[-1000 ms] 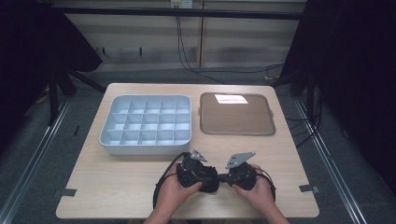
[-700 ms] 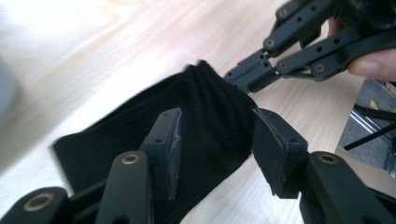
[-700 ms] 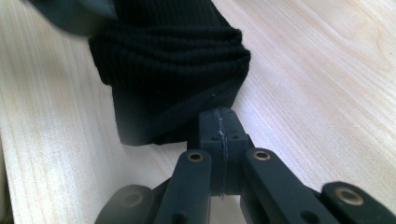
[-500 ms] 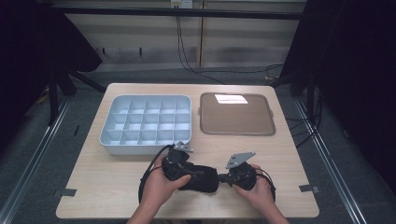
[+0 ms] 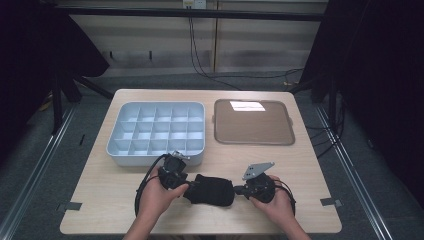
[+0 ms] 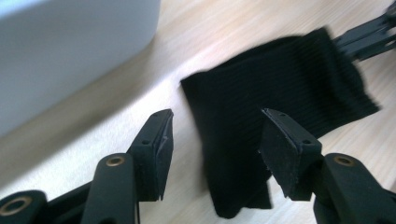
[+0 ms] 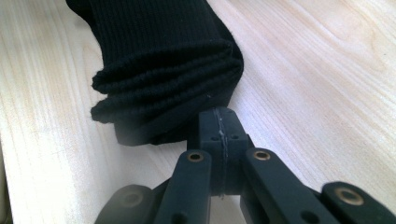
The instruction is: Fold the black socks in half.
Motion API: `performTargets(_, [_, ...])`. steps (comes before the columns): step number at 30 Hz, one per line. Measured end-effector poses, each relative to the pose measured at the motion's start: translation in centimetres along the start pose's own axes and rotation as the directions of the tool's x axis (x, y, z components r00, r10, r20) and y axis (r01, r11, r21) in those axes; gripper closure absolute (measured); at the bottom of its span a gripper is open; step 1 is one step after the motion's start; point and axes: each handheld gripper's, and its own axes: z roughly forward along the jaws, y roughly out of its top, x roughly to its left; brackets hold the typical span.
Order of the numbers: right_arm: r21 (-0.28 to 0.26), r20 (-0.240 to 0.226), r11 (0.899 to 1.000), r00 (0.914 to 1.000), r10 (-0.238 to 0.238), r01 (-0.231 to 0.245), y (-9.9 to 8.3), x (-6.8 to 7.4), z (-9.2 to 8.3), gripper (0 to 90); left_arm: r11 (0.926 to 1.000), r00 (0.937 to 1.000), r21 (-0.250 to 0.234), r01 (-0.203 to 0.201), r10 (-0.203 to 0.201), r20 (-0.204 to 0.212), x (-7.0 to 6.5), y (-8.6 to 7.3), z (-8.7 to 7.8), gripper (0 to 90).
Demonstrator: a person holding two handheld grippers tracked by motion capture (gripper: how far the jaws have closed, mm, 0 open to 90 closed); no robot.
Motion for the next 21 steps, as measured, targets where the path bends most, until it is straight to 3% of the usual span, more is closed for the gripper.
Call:
performTargets(14, [-0.001,0.002,1.000,0.9998,-0.018,0.018,0.1,0.0,0.0,90.0,0.9987,0.9999,0.050,0.006,-0.006,-0.011,-0.4,-0.4,1.6,49.9])
performTargets(21, [-0.019,0.004,1.000,1.0000,0.003,-0.003,0.2,0.0,-0.5,90.0,0.9972,0.9997,0.075,-0.002,0.003,-0.022,-0.8,-0.5,2.4,53.1])
